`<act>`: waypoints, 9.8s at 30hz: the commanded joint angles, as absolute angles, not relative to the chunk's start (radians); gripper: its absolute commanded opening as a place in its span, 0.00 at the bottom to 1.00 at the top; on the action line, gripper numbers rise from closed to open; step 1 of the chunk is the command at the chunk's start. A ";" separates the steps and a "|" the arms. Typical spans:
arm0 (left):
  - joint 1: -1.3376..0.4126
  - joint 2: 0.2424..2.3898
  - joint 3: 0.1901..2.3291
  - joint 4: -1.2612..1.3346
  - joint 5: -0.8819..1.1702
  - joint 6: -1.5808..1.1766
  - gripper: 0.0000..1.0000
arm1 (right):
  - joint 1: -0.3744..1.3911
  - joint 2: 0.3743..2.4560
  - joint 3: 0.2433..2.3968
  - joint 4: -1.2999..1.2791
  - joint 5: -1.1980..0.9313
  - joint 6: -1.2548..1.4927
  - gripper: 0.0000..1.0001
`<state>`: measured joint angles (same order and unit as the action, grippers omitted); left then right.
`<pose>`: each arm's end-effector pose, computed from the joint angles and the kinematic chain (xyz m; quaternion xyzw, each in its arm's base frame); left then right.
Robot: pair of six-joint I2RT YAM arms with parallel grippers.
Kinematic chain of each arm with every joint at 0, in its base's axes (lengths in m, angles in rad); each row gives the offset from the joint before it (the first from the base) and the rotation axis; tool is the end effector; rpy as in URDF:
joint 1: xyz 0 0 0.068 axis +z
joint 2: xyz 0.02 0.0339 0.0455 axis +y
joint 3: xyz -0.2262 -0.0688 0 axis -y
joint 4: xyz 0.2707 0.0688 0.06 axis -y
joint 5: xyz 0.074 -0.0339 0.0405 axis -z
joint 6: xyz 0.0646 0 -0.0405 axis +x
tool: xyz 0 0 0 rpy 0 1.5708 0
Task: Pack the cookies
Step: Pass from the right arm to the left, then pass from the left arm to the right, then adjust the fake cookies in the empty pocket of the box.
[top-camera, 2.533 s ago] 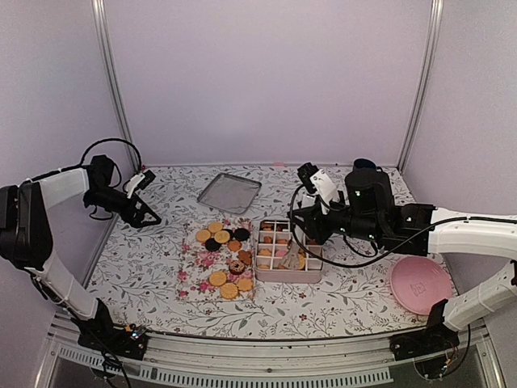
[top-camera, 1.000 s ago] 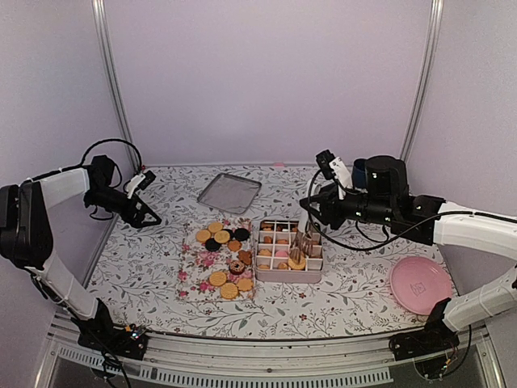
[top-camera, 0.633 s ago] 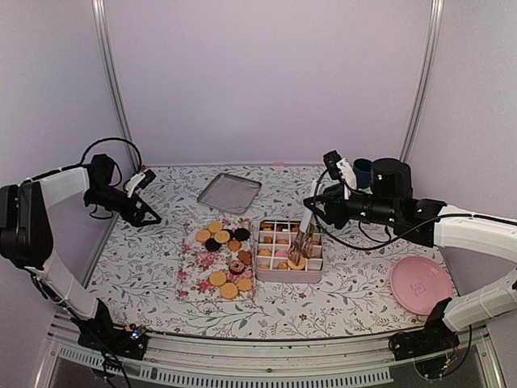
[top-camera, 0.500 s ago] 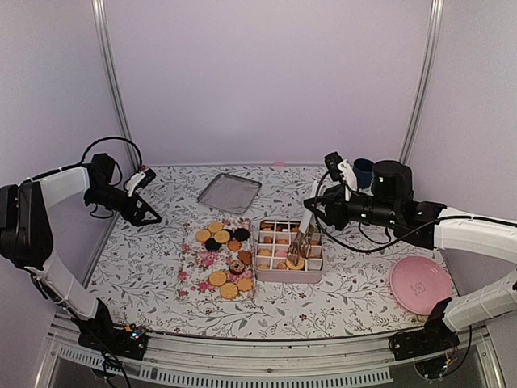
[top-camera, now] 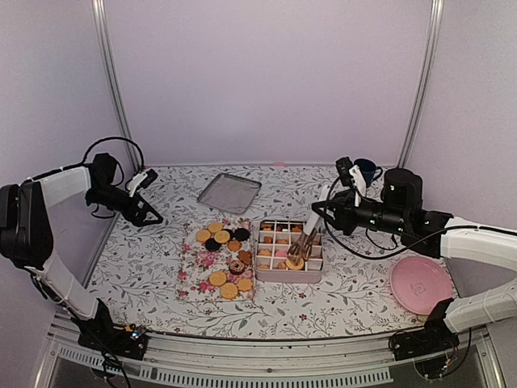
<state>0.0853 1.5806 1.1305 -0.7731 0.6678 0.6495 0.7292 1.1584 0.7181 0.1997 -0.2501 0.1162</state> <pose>0.3367 -0.0114 0.1587 0.3135 0.8780 -0.2426 0.2684 0.2373 0.2334 0.2271 -0.3089 0.7211 0.3407 0.5182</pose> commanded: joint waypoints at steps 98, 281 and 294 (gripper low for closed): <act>-0.318 1.708 1.196 -1.140 1.159 1.013 0.25 | 0.916 1.943 1.449 0.659 -0.520 0.384 0.31; -0.220 1.603 1.223 -0.958 0.787 0.798 0.68 | 0.707 1.460 1.297 -0.264 -0.497 -0.029 0.23; -0.220 1.609 1.213 -0.965 0.804 0.808 0.66 | 0.706 1.502 1.410 -0.220 -0.566 0.046 0.21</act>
<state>-0.2176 1.6024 1.2274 -0.9550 0.7776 0.7929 0.7120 1.4918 1.3609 -0.2749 -0.5266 0.0074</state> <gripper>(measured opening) 0.660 0.268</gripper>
